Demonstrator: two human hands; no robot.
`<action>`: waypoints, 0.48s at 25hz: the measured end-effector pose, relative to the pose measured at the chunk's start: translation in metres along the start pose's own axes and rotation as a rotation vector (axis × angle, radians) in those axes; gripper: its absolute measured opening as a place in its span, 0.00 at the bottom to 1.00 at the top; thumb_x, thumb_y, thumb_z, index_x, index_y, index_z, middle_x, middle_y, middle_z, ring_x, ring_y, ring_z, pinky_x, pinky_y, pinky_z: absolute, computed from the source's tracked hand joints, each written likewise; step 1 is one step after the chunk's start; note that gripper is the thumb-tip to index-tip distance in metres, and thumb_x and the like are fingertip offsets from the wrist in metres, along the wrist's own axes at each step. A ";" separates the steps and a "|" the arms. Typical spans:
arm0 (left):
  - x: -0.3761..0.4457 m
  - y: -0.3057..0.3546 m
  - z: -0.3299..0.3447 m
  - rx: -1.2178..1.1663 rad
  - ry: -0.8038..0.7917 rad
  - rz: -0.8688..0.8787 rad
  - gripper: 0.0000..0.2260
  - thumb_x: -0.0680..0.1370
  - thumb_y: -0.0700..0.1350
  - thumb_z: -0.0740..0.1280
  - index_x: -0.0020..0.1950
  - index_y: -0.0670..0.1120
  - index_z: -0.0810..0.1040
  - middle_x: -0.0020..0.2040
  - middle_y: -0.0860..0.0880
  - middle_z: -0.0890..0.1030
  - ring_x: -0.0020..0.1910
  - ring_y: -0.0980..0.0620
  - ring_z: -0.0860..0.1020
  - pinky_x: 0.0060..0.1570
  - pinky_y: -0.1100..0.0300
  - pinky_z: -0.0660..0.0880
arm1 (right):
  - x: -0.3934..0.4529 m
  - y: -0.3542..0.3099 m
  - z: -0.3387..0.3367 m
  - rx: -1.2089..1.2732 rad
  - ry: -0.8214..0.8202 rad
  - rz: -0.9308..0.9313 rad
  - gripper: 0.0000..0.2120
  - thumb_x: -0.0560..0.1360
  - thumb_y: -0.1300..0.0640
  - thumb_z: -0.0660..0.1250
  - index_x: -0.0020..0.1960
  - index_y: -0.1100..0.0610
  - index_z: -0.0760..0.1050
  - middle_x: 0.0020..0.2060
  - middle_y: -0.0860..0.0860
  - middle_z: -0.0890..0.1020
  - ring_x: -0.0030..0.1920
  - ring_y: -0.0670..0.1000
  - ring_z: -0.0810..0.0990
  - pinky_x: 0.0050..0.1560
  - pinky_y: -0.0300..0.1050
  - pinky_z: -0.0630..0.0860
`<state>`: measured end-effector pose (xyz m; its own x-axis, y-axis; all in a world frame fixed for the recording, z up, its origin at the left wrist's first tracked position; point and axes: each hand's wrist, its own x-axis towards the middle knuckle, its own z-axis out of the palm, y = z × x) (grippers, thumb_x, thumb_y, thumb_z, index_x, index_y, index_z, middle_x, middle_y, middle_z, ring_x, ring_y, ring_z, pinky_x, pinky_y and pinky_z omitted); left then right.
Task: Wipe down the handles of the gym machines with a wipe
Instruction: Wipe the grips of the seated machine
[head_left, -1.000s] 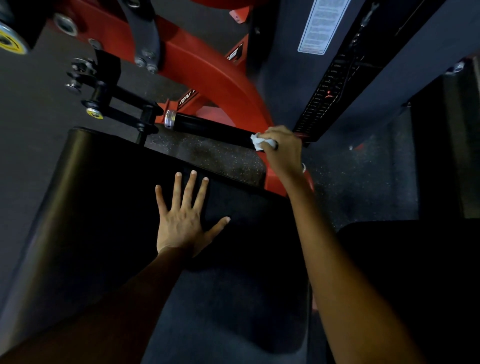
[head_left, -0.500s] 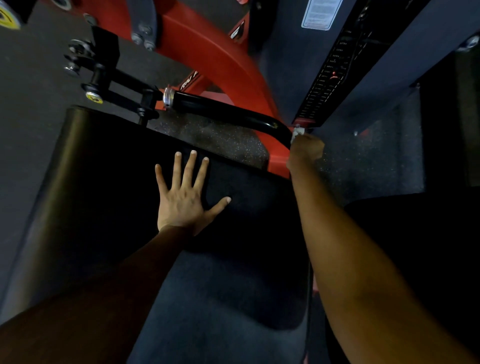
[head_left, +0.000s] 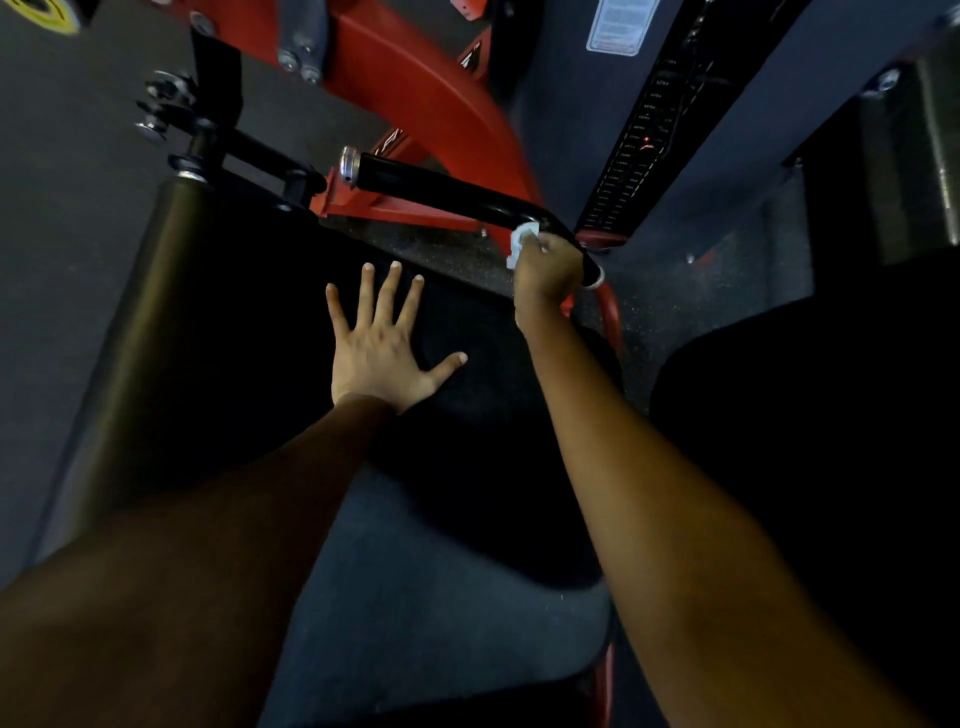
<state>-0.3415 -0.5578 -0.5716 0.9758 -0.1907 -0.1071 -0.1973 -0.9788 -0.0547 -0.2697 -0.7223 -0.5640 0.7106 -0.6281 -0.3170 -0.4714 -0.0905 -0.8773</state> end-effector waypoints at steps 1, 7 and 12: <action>-0.001 -0.002 -0.003 -0.029 -0.005 0.008 0.44 0.71 0.74 0.52 0.78 0.49 0.50 0.79 0.47 0.48 0.77 0.45 0.42 0.70 0.38 0.37 | -0.013 0.000 -0.007 0.014 -0.012 0.020 0.09 0.74 0.63 0.64 0.40 0.69 0.79 0.38 0.63 0.82 0.43 0.58 0.80 0.45 0.46 0.75; -0.028 -0.013 -0.018 -0.498 -0.049 0.005 0.34 0.75 0.57 0.68 0.74 0.41 0.62 0.78 0.41 0.48 0.77 0.43 0.46 0.73 0.48 0.39 | -0.107 0.014 -0.065 -0.082 -0.190 -0.031 0.09 0.71 0.67 0.65 0.33 0.64 0.78 0.22 0.47 0.75 0.21 0.37 0.73 0.22 0.28 0.63; -0.138 -0.022 -0.023 -0.546 0.028 0.029 0.29 0.75 0.48 0.69 0.72 0.40 0.64 0.77 0.40 0.51 0.76 0.43 0.52 0.74 0.46 0.48 | -0.191 0.032 -0.094 -0.146 -0.278 -0.089 0.07 0.69 0.68 0.67 0.46 0.63 0.81 0.35 0.50 0.78 0.37 0.46 0.76 0.33 0.32 0.71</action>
<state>-0.4700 -0.5114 -0.5329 0.9743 -0.2127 -0.0744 -0.1535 -0.8683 0.4716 -0.4699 -0.6783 -0.4977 0.8585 -0.3793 -0.3452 -0.4563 -0.2580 -0.8516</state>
